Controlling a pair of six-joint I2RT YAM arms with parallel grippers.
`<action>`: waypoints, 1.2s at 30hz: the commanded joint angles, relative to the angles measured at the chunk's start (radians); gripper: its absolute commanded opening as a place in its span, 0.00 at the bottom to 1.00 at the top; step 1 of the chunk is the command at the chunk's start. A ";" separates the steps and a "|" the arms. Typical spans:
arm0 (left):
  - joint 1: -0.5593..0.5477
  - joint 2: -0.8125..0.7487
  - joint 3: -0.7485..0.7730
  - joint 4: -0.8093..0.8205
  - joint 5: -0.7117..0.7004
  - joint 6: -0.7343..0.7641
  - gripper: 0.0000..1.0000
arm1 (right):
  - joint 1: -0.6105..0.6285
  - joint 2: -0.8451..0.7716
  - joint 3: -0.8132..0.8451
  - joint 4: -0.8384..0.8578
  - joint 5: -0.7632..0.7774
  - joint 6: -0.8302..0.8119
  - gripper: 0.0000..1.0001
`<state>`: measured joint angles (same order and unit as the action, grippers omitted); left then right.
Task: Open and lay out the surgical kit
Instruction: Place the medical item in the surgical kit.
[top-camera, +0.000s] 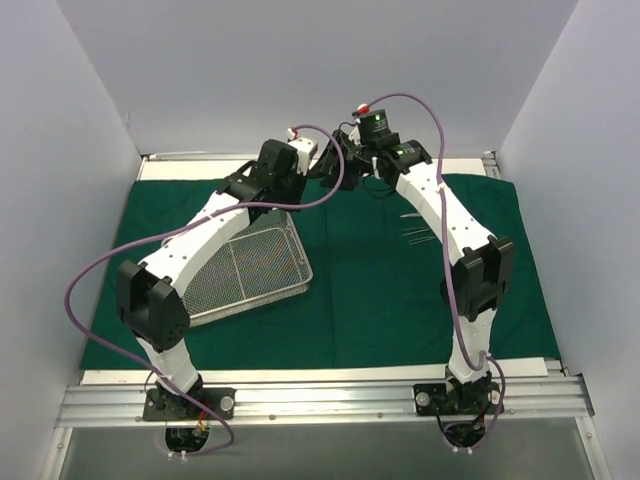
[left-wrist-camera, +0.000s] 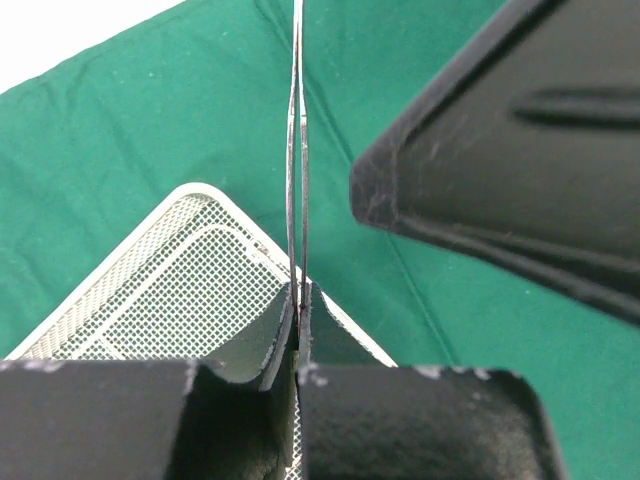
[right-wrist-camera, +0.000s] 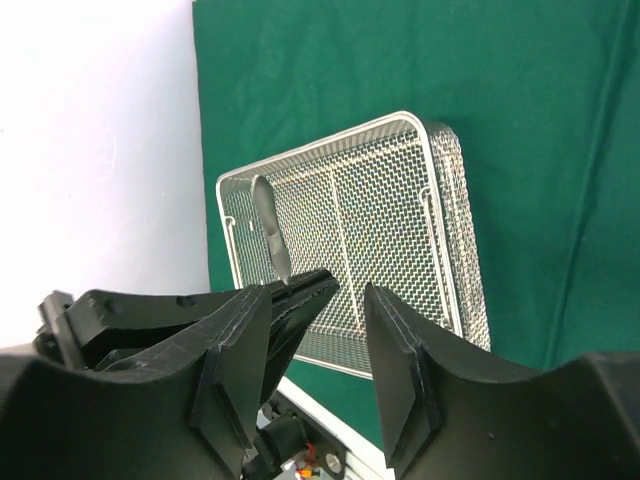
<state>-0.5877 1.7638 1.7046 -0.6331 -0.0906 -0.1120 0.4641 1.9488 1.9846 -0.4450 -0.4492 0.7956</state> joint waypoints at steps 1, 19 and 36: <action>-0.004 0.000 0.050 0.001 -0.018 0.025 0.02 | 0.018 0.019 0.056 -0.023 0.007 0.014 0.42; -0.011 0.002 0.046 0.012 0.060 0.006 0.02 | 0.025 0.036 0.068 0.034 0.017 0.042 0.36; -0.032 0.031 0.076 -0.016 0.040 0.032 0.02 | 0.025 0.084 0.114 -0.018 0.046 0.054 0.07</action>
<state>-0.6121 1.7851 1.7248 -0.6437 -0.0559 -0.0906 0.4847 2.0262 2.0644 -0.4599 -0.4046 0.8417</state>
